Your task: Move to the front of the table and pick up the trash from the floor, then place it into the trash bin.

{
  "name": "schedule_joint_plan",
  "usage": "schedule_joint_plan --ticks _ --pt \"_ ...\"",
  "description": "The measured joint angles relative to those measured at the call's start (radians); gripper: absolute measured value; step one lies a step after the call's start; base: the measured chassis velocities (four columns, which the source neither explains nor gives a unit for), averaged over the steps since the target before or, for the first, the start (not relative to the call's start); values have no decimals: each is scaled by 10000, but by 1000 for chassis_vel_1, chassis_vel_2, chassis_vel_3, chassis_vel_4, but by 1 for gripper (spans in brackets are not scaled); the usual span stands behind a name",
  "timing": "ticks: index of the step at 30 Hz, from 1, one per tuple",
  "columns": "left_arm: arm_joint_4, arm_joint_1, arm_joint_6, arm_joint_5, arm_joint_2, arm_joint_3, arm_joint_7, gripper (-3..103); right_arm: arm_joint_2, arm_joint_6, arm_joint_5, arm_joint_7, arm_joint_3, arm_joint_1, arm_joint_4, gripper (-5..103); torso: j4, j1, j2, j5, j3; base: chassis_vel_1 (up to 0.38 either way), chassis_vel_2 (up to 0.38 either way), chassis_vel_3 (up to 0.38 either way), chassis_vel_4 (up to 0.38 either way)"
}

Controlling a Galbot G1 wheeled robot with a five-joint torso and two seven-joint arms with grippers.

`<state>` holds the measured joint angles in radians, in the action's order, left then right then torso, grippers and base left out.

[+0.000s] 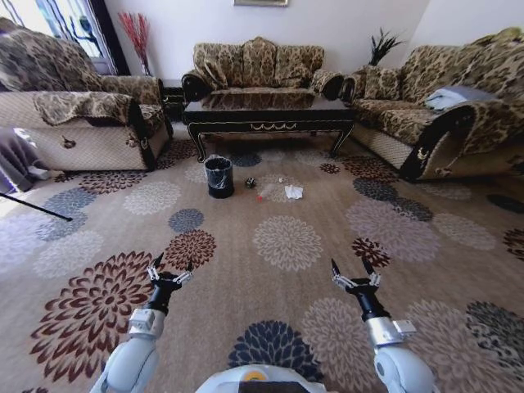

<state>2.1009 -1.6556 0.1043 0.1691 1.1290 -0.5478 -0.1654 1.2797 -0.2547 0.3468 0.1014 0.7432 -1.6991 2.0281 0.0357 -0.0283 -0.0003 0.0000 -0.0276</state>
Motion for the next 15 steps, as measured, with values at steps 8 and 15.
schedule_joint_plan --ticks 8,15 --pt "29 -31 -27 -35 -63 2 -79 99 9 -11 22 -50 52 -53 -9 100 1 10 0 -1 -9 0 0 0 0" --pt "15 -89 -154 551 -45 -203 26 100 52 -30 -147 90 67 -96 -2 100 1 10 -1 0 -40 0 0 0 0"
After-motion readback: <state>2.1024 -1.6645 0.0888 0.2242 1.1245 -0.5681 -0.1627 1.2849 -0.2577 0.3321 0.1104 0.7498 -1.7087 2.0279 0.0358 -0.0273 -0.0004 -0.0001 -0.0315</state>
